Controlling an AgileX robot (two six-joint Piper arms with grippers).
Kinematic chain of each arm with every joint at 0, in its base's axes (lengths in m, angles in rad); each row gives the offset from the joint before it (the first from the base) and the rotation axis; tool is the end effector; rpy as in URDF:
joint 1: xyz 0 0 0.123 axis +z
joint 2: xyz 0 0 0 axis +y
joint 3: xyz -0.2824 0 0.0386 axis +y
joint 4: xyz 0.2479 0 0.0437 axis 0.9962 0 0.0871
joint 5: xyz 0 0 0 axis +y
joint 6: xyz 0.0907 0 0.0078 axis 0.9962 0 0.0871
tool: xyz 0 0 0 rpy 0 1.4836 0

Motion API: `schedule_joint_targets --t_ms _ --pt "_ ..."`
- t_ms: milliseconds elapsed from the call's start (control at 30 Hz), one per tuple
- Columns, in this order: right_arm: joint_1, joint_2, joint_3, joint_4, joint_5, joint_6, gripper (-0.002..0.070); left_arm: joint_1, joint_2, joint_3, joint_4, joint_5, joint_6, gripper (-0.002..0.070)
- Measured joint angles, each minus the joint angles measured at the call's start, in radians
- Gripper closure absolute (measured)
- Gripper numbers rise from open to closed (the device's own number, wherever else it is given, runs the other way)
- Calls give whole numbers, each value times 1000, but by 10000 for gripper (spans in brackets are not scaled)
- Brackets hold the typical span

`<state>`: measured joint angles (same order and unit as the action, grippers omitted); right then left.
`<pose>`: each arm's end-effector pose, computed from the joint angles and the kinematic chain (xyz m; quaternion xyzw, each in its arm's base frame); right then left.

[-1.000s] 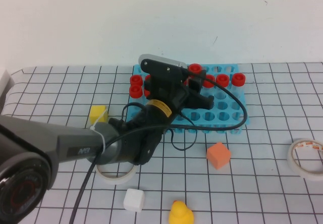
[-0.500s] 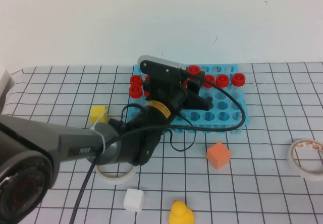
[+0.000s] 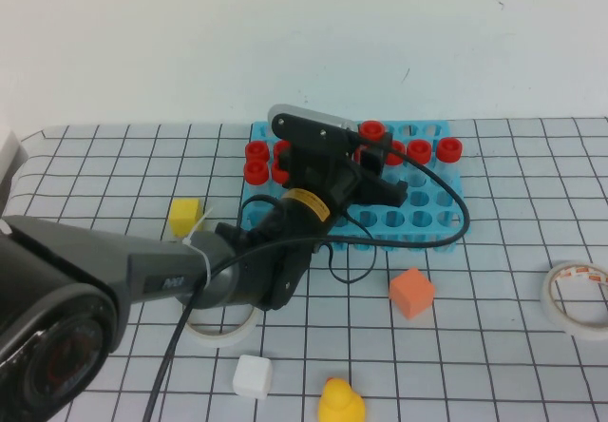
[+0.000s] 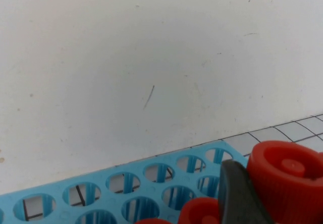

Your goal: Place the test tubes

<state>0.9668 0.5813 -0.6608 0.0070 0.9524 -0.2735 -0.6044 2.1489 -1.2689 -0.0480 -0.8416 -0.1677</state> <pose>0.0524 0.0769 0.3091 -0.5363 0.7523 0.1332 0.3586 0.3879 -0.2639 0.1795 0.1259 0.6783 -0.2719 0.6709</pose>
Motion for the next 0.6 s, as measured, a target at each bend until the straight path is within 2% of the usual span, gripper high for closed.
schedule_joint_targets --t_ms 600 --pt "0 0 0 0 0 0 678 -12 8 0 -7 58 54 408"
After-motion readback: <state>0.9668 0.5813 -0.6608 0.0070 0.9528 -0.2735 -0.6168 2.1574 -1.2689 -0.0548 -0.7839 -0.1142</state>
